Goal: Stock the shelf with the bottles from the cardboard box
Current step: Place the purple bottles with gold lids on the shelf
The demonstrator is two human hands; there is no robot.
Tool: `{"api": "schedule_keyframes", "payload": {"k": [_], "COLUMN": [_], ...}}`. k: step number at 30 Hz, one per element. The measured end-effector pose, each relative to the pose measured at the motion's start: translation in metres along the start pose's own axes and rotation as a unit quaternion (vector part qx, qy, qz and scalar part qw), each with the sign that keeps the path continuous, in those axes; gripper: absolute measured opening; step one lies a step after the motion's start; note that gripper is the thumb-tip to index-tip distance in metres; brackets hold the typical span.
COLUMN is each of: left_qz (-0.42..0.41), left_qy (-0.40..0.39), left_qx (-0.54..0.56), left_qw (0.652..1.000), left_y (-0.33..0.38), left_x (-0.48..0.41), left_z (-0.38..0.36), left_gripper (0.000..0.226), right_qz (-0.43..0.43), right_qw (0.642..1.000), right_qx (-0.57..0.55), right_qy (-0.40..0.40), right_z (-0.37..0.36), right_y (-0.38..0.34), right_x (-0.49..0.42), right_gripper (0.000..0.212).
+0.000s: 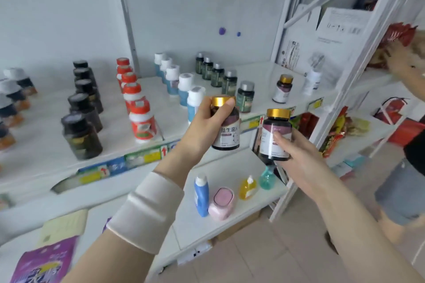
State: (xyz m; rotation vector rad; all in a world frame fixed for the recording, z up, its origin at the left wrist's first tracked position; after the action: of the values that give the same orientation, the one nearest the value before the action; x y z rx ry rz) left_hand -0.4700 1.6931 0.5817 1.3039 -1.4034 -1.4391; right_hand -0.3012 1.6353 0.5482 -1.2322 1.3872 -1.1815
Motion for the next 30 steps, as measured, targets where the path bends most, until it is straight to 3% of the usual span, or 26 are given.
{"api": "schedule_keyframes", "payload": {"k": [5, 10, 15, 22, 25, 30], "left_qz": [-0.029, -0.048, -0.066, -0.012, 0.008, 0.042], "left_qy": [-0.003, -0.035, -0.009, 0.065, 0.088, 0.100], "left_qx": [-0.024, -0.071, -0.118, -0.166, -0.205, -0.286], "left_qw": [0.999, 0.996, 0.991, 0.984, 0.975, 0.952], "left_y": [0.015, 0.022, 0.026, 0.010, -0.003, -0.028], "left_x": [-0.087, -0.175, -0.257, -0.357, -0.391, -0.440], "left_z": [-0.025, -0.059, -0.089, -0.100, -0.090, -0.063], "left_gripper": [0.023, 0.024, 0.022, 0.029, 0.038, 0.032], "right_qz": [0.032, 0.039, 0.044, -0.005, -0.003, 0.004], "right_qw": [0.999, 0.998, 0.991, 0.976, 0.969, 0.949], "right_qx": [0.032, 0.031, 0.043, 0.056, 0.132, 0.226], "right_qy": [0.002, -0.042, -0.116, -0.211, -0.210, -0.220], "right_z": [0.036, 0.081, 0.114, 0.127, 0.124, 0.103], "right_y": [-0.035, -0.061, -0.088, -0.104, -0.093, -0.071], "right_x": [-0.080, -0.163, -0.246, -0.352, -0.393, -0.447], "right_gripper": [0.028, 0.055, 0.053, 0.045, 0.046, 0.054]}}
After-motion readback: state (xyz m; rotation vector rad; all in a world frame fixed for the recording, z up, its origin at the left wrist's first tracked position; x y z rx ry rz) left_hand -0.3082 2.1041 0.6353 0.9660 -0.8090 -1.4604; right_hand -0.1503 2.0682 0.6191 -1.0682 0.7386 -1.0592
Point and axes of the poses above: each hand's wrist, its own x-axis away from the middle knuckle, its own z-axis out of the back of the hand, y = z × x, the point moved 8 cm from there along -x, towards the middle knuckle
